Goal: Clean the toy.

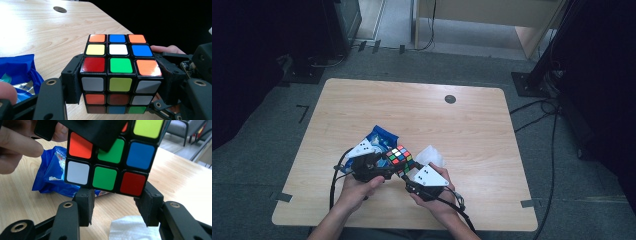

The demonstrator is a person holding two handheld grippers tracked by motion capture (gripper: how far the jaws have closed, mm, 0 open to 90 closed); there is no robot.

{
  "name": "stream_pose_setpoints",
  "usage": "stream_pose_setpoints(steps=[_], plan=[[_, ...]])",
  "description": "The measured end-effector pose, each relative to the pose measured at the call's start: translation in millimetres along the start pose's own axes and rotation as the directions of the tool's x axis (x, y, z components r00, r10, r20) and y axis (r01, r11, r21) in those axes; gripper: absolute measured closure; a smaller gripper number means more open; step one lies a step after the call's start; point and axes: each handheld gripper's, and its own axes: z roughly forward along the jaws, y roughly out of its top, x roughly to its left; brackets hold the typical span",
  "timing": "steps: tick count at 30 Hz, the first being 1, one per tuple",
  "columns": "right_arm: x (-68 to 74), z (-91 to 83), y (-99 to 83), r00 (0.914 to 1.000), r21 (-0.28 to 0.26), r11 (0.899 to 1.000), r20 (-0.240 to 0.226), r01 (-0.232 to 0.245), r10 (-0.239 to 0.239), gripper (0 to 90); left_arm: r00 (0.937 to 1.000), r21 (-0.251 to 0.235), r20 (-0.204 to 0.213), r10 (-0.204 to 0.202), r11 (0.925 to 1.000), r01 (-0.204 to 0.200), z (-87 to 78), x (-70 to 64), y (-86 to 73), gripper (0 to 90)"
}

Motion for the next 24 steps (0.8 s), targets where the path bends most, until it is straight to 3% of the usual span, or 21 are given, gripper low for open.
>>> stream_pose_setpoints(steps=[4,16,20,22,24], plan=[[3.2,-0.3,1.6,0.9984,0.003,0.999,-0.021,-0.051,0.052,50.7,0.9996,0.014,-0.018,0.020,0.9997,-0.020,3.7,-3.1,-2.3,33.3],[5.2,-3.9,4.3,0.9931,-0.014,0.993,-0.013,-0.117,0.116,50.6,0.9995,0.024,-0.016,0.027,0.9994,-0.026,6.8,-5.9,-4.1,33.4],[4.1,-4.0,4.4,0.9943,-0.022,0.994,-0.028,-0.103,0.103,49.7,0.9985,0.011,-0.032,0.046,0.9989,-0.045,3.9,-5.8,-4.1,33.8],[1.2,-5.6,5.3,0.9962,-0.028,0.997,-0.049,-0.073,0.072,43.2,0.9982,0.000,-0.047,0.038,0.9993,-0.038,-0.3,-1.5,-3.0,33.9],[-5.0,-6.0,3.9,0.9985,0.006,0.999,-0.041,-0.036,0.036,40.7,0.9983,-0.005,-0.051,0.028,0.9996,-0.028,-4.2,4.2,-2.3,33.9]])
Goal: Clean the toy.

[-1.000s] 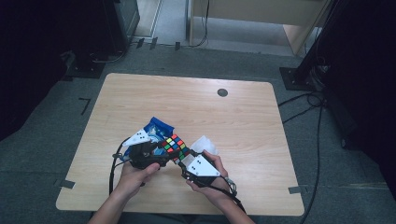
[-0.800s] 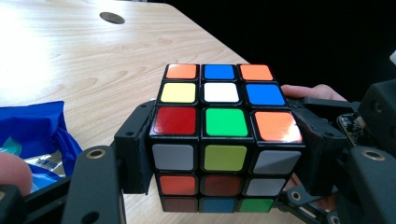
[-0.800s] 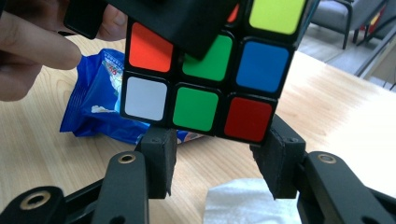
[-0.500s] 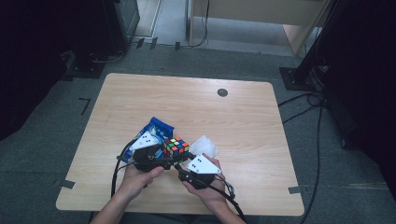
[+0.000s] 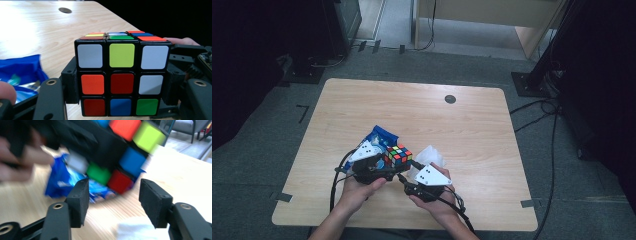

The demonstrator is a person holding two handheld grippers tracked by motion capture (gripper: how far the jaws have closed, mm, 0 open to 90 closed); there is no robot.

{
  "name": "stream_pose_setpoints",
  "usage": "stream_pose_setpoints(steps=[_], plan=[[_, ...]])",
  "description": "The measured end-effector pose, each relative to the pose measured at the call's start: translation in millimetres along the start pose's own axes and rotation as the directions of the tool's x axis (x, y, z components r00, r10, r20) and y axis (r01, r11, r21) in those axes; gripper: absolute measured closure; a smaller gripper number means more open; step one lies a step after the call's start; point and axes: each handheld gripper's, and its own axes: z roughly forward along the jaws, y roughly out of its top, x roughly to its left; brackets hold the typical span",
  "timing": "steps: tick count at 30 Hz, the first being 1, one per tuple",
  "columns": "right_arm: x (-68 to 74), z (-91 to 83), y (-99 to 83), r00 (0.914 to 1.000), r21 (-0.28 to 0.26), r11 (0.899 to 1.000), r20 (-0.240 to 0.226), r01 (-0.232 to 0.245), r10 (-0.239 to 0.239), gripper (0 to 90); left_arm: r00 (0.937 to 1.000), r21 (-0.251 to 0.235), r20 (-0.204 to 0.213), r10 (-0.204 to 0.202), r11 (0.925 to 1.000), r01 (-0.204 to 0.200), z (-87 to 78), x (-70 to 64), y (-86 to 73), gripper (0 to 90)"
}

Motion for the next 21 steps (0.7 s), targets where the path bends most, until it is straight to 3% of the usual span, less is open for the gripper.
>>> stream_pose_setpoints(steps=[3,5,9,16,21], plan=[[-18.5,0.7,-7.0,0.9985,0.060,0.997,0.020,-0.053,0.051,41.5,0.9998,-0.007,-0.019,0.000,1.0000,0.000,-2.8,7.4,-1.2,33.9],[-32.7,4.8,-12.1,0.9946,0.111,0.989,0.044,-0.098,0.094,41.1,0.9996,0.000,-0.030,0.001,1.0000,-0.001,-2.3,10.7,-2.8,33.9],[-53.6,17.2,-22.6,0.9886,0.176,0.974,0.067,-0.144,0.135,37.1,0.9992,0.013,-0.039,0.009,0.9999,-0.009,0.7,14.4,-6.5,33.9],[-60.2,37.8,-34.7,0.9898,0.294,0.947,0.097,-0.129,0.105,34.2,0.9983,0.024,-0.044,0.037,0.9991,-0.036,3.2,14.7,-10.1,33.9],[-61.5,39.9,-37.6,0.9899,0.318,0.939,0.098,-0.129,0.102,34.7,0.9977,0.028,-0.045,0.050,0.9984,-0.049,1.9,14.7,-10.3,34.0]])
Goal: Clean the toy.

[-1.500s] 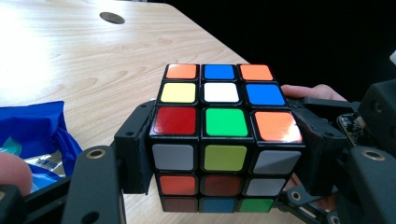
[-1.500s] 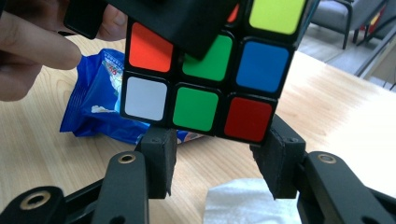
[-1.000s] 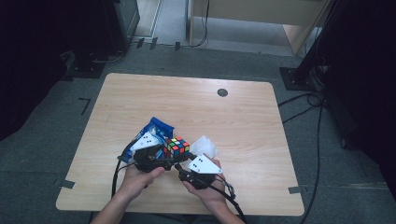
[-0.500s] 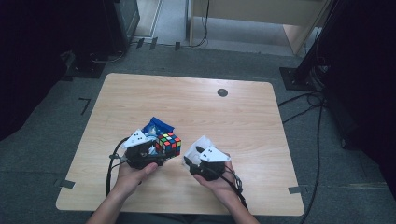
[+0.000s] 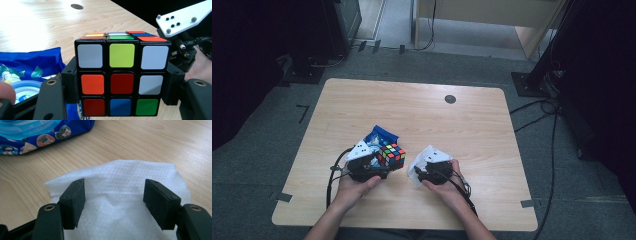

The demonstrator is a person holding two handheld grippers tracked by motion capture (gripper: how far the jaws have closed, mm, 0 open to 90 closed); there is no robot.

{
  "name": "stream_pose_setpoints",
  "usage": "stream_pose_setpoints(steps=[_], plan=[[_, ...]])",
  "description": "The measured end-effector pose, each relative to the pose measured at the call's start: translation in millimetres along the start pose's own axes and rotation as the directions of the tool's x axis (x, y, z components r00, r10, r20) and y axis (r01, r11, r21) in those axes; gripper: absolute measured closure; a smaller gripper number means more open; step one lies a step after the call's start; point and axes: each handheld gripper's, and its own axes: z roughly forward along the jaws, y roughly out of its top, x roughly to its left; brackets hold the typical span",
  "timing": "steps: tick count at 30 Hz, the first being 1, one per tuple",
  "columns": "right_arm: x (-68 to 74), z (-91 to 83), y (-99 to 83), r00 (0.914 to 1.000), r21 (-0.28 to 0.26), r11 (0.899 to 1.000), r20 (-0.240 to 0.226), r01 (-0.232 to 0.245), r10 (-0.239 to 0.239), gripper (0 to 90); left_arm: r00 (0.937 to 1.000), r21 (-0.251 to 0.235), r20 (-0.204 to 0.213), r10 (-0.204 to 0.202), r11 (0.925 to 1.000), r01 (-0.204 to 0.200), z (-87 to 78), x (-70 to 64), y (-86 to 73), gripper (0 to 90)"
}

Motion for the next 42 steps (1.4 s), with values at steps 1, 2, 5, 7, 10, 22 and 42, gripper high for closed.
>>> stream_pose_setpoints(steps=[1,2,5,7,10,22,42], plan=[[-0.4,0.6,-0.4,1.0000,0.003,1.000,-0.003,-0.006,0.006,34.7,1.0000,-0.001,-0.003,0.002,1.0000,-0.002,0.1,-0.2,-0.1,34.0],[-1.1,0.8,-0.9,0.9999,0.001,1.000,-0.004,-0.011,0.011,34.7,1.0000,-0.001,-0.004,0.003,1.0000,-0.003,0.2,-0.5,0.0,33.9],[-2.9,0.8,-1.6,0.9999,-0.004,1.000,-0.008,-0.012,0.012,36.1,1.0000,-0.001,-0.005,0.005,1.0000,-0.005,-0.1,-0.7,0.2,34.0],[-3.8,0.1,-2.4,1.0000,-0.012,1.000,0.003,-0.008,0.008,44.0,1.0000,0.001,-0.003,0.009,1.0000,-0.009,-0.2,-0.5,0.3,34.0],[-6.5,-1.8,-3.5,0.9995,-0.014,0.999,0.010,-0.029,0.029,52.7,0.9997,0.010,0.000,0.023,0.9997,-0.023,-0.2,-1.5,0.1,34.0],[-13.5,-19.2,1.0,0.9957,-0.087,0.992,0.021,-0.088,0.090,87.8,0.9964,0.027,-0.048,0.070,0.9973,-0.069,4.2,-7.2,-1.0,34.0],[48.1,-80.9,50.2,0.9656,-0.385,0.923,-0.241,-0.002,-0.098,87.6,0.9585,0.064,0.017,0.285,0.9563,-0.285,23.7,-45.0,-11.9,34.0]])
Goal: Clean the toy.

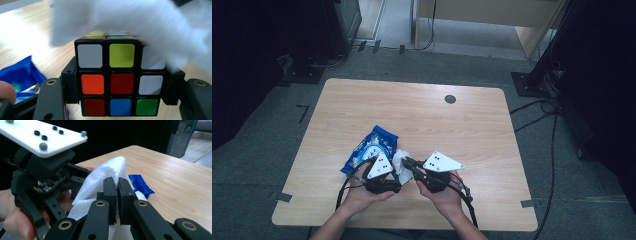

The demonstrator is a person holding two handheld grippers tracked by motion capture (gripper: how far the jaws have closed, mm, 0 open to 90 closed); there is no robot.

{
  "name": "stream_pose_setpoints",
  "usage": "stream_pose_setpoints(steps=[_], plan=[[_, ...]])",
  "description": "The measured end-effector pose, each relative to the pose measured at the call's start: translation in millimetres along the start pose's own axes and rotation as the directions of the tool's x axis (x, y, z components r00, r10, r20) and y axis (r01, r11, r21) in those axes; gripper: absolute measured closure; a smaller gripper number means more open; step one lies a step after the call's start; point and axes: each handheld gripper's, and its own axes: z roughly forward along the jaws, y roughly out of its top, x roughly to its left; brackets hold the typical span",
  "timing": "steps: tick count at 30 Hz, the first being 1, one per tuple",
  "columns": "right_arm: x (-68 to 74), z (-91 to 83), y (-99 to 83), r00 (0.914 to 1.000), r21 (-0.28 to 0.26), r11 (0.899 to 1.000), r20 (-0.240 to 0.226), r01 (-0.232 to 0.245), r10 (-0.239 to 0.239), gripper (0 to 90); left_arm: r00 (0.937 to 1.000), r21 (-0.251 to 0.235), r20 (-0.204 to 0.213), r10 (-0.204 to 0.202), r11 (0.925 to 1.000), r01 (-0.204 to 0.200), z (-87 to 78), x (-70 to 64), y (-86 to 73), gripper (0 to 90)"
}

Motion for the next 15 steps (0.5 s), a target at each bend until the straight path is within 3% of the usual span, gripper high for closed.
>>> stream_pose_setpoints(steps=[4,8,12,15], plan=[[-4.1,5.4,-4.2,0.9996,0.012,1.000,0.027,-0.009,0.009,87.5,0.9998,-0.001,0.001,0.019,0.9998,-0.019,-0.7,-3.0,0.2,34.0],[-15.8,3.6,-10.8,0.9960,0.021,0.999,0.083,-0.034,0.032,87.5,1.0000,-0.022,0.004,-0.009,0.9997,0.009,-6.0,2.1,1.2,34.1],[-33.4,1.9,-21.1,0.9842,0.070,0.996,0.170,-0.060,0.047,87.6,0.9997,-0.043,-0.005,-0.025,0.9988,0.025,-11.9,8.8,2.2,34.1],[-45.0,0.2,-30.2,0.9718,0.097,0.990,0.221,-0.106,0.082,87.6,0.9993,-0.040,-0.022,-0.031,0.9988,0.030,-13.9,12.4,2.3,34.1]])
